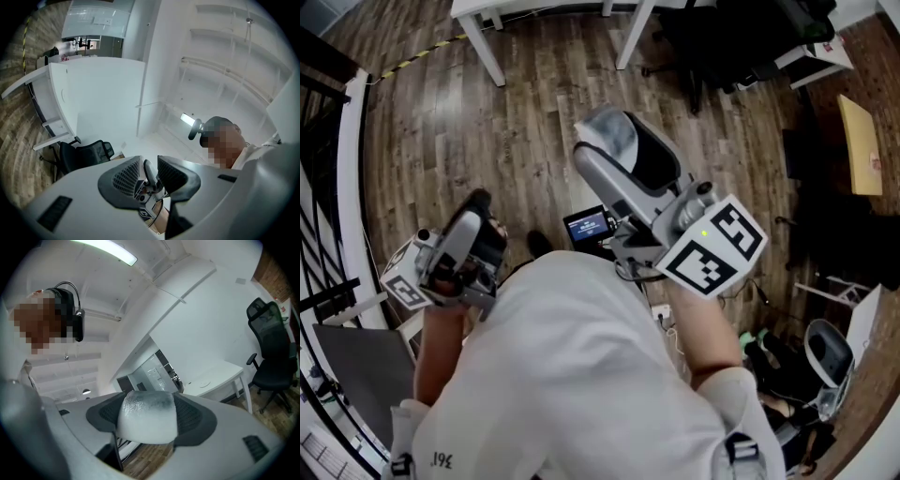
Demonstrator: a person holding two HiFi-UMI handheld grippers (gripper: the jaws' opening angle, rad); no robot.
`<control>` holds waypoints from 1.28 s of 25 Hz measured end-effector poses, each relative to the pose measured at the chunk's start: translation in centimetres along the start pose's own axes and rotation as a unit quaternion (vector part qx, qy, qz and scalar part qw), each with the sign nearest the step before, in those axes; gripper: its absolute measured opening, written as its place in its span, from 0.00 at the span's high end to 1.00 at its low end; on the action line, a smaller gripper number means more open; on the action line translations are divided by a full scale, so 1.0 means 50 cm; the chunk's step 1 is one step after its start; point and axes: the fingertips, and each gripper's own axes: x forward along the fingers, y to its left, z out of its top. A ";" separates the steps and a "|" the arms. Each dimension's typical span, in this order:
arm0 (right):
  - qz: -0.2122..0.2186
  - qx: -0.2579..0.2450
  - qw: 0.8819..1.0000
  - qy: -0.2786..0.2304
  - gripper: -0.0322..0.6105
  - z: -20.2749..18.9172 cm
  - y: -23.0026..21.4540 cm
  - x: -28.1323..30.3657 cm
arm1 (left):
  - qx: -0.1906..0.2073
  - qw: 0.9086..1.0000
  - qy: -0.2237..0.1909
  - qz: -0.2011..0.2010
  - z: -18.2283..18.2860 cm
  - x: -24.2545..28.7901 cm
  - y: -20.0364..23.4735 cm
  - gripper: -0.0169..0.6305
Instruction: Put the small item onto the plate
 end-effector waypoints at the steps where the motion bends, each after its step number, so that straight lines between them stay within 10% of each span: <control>1: -0.002 -0.003 1.000 0.003 0.46 -0.002 -0.002 0.001 | -0.001 1.000 0.001 0.000 -0.001 0.000 0.002 0.80; 32: -0.031 -0.060 0.997 0.046 0.46 -0.009 -0.070 0.017 | 0.004 0.999 0.025 0.030 -0.011 0.040 0.053 0.80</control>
